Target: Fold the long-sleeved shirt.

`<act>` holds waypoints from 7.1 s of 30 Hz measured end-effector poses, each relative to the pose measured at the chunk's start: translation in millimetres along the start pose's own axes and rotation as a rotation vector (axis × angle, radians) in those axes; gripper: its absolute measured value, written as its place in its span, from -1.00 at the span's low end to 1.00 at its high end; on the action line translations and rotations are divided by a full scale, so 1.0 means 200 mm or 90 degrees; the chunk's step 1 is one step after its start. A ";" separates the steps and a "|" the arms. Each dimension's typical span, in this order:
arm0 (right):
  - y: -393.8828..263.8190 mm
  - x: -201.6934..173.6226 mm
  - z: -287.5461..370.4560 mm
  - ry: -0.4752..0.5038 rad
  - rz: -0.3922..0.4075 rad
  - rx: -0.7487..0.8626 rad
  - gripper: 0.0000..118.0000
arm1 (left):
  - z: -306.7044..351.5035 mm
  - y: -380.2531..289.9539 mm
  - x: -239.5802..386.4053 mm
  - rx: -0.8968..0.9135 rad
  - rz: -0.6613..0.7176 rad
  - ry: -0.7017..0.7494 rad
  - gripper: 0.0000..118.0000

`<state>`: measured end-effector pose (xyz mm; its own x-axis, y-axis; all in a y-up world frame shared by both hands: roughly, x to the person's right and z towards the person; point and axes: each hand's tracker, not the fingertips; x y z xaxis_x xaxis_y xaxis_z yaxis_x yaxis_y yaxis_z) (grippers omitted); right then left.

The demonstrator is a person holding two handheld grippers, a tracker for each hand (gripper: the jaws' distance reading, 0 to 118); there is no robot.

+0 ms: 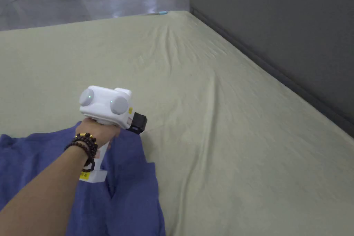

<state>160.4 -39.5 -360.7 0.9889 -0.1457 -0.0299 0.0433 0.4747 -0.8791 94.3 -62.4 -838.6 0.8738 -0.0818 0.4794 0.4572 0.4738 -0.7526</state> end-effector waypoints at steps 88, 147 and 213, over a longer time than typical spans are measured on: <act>0.73 0.18 0.38 -0.021 0.029 0.227 -0.88 | 1.96 -2.11 -0.54 0.269 0.484 0.101 -0.99; 0.20 0.04 0.18 -0.103 0.069 -0.051 -1.00 | 0.99 -1.87 -1.17 -0.106 0.465 0.145 0.46; 2.90 -0.41 1.91 -0.180 0.146 0.475 -1.00 | 3.18 -0.20 -1.39 0.425 0.394 0.209 -0.93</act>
<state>158.8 579.0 -686.9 0.9786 0.2020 0.0384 -0.1798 0.9314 -0.3166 -271.6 499.8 -653.8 0.9773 0.1572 -0.1423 -0.1998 0.9075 -0.3696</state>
